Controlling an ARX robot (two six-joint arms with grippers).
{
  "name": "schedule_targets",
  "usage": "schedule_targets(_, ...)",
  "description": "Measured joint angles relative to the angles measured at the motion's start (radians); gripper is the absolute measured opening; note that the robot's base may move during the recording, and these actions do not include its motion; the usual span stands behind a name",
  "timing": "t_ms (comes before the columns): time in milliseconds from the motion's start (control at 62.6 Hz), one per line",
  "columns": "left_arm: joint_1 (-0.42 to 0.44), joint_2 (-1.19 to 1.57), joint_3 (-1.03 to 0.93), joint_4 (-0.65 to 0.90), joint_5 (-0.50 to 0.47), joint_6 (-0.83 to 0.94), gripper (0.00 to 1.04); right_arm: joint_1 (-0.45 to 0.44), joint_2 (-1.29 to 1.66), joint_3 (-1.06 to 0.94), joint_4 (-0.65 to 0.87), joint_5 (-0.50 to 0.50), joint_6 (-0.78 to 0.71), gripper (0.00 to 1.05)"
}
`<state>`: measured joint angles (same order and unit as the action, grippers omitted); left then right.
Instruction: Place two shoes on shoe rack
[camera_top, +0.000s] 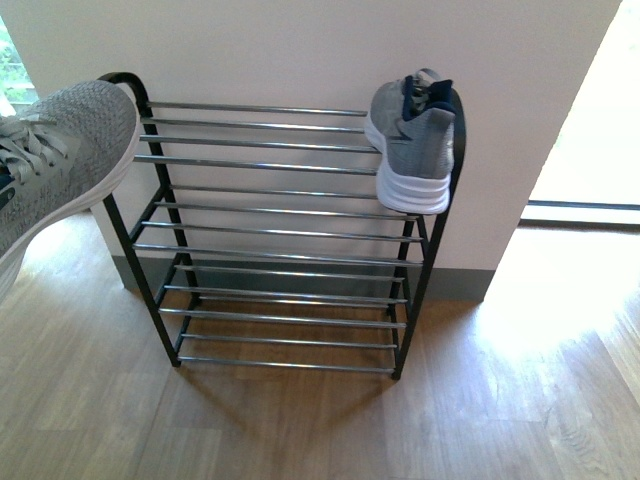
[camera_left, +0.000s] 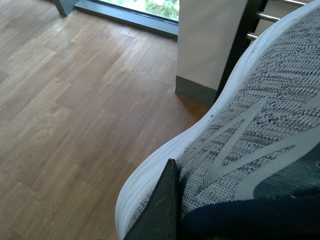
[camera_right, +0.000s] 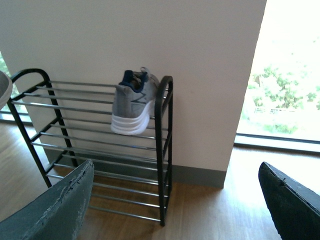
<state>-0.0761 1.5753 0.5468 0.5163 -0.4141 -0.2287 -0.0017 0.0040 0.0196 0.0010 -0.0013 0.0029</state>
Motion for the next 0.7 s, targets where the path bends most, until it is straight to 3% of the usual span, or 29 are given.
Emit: schedule_targets(703, -0.002, 0.0, 0.0, 0.0, 0.0, 0.0, 0.01, 0.0, 0.0, 0.0, -0.001, 0.004, 0.0, 0.96)
